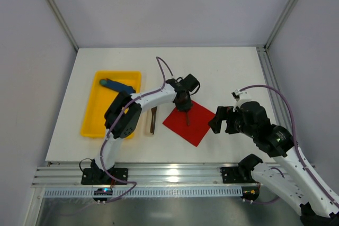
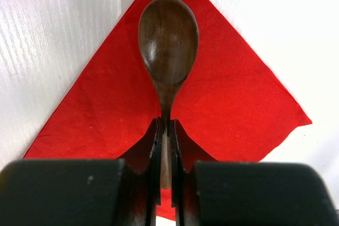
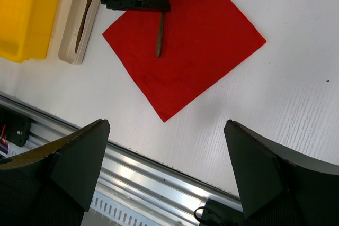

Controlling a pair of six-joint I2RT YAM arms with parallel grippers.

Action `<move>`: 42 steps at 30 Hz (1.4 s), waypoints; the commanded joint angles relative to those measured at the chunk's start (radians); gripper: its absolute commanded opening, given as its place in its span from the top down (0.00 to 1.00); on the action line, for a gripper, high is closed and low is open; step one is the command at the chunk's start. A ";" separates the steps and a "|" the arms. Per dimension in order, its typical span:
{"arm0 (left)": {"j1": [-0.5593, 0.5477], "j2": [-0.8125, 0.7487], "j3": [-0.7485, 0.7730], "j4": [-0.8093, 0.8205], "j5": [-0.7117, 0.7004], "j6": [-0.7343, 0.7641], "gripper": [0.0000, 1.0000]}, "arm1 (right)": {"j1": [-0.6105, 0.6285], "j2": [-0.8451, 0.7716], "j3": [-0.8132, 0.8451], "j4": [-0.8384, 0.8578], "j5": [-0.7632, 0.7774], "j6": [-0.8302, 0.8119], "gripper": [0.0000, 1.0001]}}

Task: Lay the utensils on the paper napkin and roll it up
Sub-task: Place the utensils on the napkin, then pick up the utensils from the container.

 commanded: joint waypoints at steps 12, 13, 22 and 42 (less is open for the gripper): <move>-0.001 0.005 0.003 0.016 -0.006 0.002 0.87 | 0.005 -0.006 0.023 0.011 0.012 -0.015 0.00; -0.003 0.004 0.003 0.013 -0.005 0.007 0.85 | 0.004 -0.008 0.023 0.013 0.012 -0.015 0.00; -0.006 -0.024 0.014 -0.004 0.003 0.027 0.75 | 0.005 -0.005 0.023 0.013 0.016 -0.015 0.00; 0.131 -0.414 -0.315 -0.162 -0.201 0.300 0.73 | 0.005 0.009 0.022 0.019 0.008 -0.015 0.00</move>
